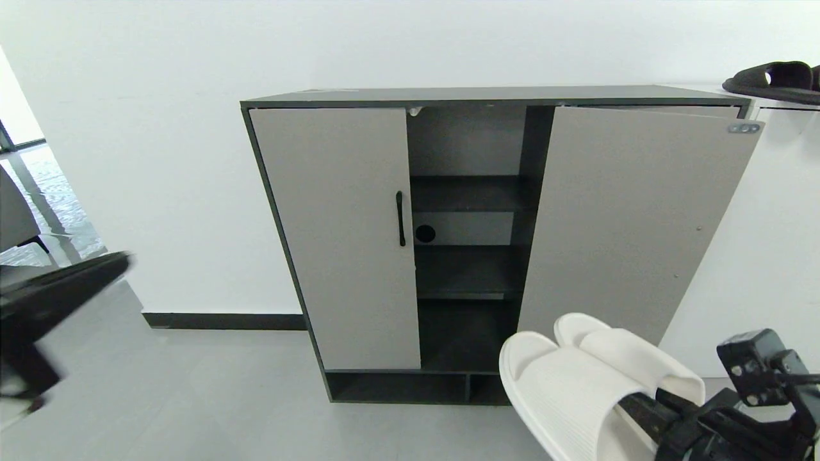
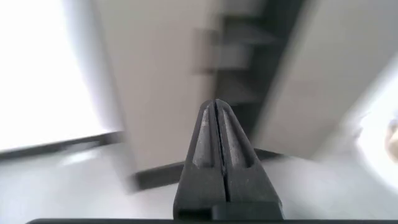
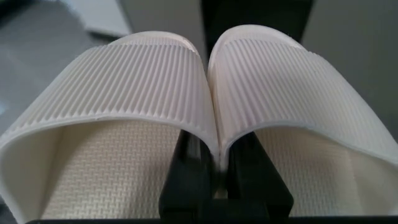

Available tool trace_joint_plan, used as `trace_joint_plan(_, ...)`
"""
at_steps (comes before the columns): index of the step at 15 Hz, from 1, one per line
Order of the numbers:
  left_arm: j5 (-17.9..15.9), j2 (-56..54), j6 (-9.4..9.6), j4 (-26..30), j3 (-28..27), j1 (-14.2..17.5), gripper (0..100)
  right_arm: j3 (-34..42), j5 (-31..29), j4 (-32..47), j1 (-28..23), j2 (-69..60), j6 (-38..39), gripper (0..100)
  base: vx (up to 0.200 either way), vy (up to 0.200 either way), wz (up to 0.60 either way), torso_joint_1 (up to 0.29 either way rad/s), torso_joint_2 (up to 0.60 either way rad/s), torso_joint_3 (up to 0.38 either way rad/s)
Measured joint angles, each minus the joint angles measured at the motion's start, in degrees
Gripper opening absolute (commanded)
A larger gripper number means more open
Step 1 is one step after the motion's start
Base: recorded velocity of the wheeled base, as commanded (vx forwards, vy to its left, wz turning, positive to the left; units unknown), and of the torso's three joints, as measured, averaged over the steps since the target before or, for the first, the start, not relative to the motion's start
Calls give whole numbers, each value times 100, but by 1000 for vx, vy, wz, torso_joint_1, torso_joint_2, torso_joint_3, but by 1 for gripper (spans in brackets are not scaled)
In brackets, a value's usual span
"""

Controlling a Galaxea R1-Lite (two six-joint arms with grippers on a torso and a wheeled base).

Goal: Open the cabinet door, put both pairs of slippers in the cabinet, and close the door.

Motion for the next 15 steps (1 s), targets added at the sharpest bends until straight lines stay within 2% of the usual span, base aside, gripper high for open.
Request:
trace_joint_plan(3, 805, -2643, -39, 2194, 243, 912, 0, -317, -457, -72, -88, 339, 2, 0, 0, 0, 0, 0, 0, 0)
trace_joint_plan(4, 1011, -3294, -171, 2623, 479, 1202, 0, -315, -477, -129, -118, 464, 4, 0, 0, 0, 0, 0, 0, 0)
trace_joint_plan(5, 941, -3713, -244, 2768, 816, 1413, 0, -311, -496, -201, -156, 553, 4, 0, 0, 0, 0, 0, 0, 0)
trace_joint_plan(6, 662, -4048, -274, 2678, 1285, 1540, 0, -308, -488, -215, -151, 639, 4, 0, 0, 0, 0, 0, 0, 0)
trace_joint_plan(7, 501, -4267, -208, 2350, 1814, 1635, 0, -300, -485, -226, -168, 697, 4, 0, 0, 0, 0, 0, 0, 0)
trace_joint_plan(9, 252, -4487, 73, 1015, 2776, 1708, 0, -286, -485, -269, -173, 761, 4, 0, 0, 0, 0, 0, 0, 0)
trace_joint_plan(10, -49, -4548, 273, 723, 3078, 1730, 0, -286, -483, -373, -171, 779, 2, 0, 0, 0, 0, 0, 0, 0)
trace_joint_plan(11, -450, -4584, 577, 877, 3205, 1738, 0, -265, -483, -436, -168, 791, 0, 0, 0, 0, 0, 0, 0, 0)
trace_joint_plan(12, -700, -4612, 768, 1078, 3290, 1753, 0, -206, -485, -521, -171, 801, -2, 0, 0, 0, 0, 0, 0, 0)
trace_joint_plan(13, -719, -4630, 729, 1048, 3316, 1755, 0, -140, -485, -603, -171, 809, -2, 0, 0, 0, 0, 0, 0, 0)
trace_joint_plan(15, -506, -4649, 447, 1058, 3344, 1760, 0, -63, -485, -688, -168, 818, -2, 0, 0, 0, 0, 0, 0, 0)
